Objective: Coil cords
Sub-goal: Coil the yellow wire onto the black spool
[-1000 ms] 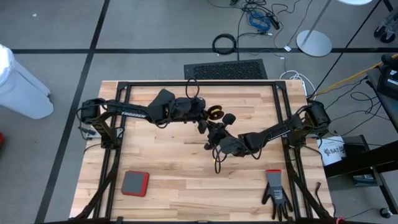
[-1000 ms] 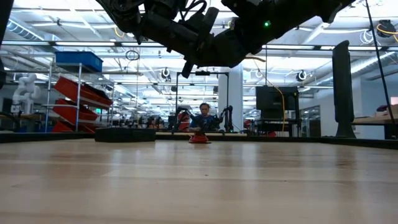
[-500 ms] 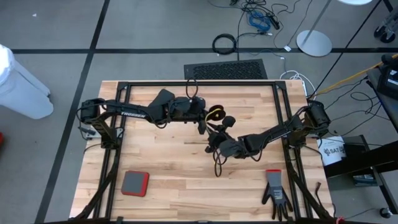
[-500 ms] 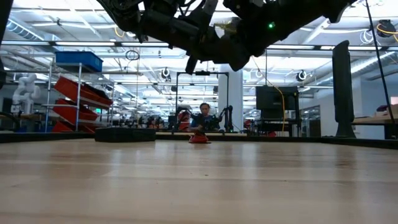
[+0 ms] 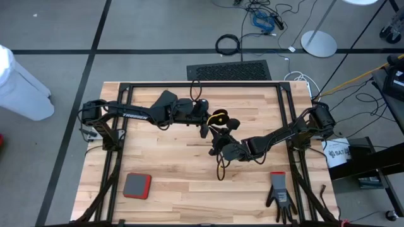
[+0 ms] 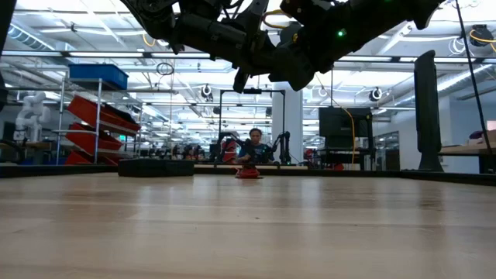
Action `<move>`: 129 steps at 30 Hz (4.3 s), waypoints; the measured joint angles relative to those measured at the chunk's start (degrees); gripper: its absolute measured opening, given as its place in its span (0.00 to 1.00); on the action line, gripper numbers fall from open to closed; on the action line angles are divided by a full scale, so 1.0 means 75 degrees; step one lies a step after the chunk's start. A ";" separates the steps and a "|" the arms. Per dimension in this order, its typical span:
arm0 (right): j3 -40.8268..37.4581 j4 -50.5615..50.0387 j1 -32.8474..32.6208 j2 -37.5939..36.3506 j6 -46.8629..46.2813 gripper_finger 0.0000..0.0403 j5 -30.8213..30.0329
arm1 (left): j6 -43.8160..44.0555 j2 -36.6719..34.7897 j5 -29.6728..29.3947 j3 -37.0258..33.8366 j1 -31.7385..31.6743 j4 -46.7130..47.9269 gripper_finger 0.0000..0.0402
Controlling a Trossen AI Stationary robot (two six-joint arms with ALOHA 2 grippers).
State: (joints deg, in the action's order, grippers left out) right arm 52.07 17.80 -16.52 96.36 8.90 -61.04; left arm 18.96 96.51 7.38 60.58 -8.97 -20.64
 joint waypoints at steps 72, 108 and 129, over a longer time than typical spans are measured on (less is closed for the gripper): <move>0.0006 -0.4877 -0.0244 -0.1655 -0.3592 0.06 0.1840 | -0.0976 0.0187 0.0804 -0.0012 0.0000 -0.2425 0.00; 0.0006 0.6588 -0.1766 -0.1311 0.7935 0.23 0.0925 | -0.1652 0.0254 0.0309 -0.0015 0.0050 -0.3153 0.00; 0.1023 0.4882 -0.0897 -0.1317 0.7173 0.31 0.1971 | -0.1649 0.0254 0.0309 -0.0015 0.0050 -0.3118 0.00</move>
State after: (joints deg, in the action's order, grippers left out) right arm 59.75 54.41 -23.25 86.48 62.70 -46.26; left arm 6.59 98.41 9.69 60.47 -8.60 -44.03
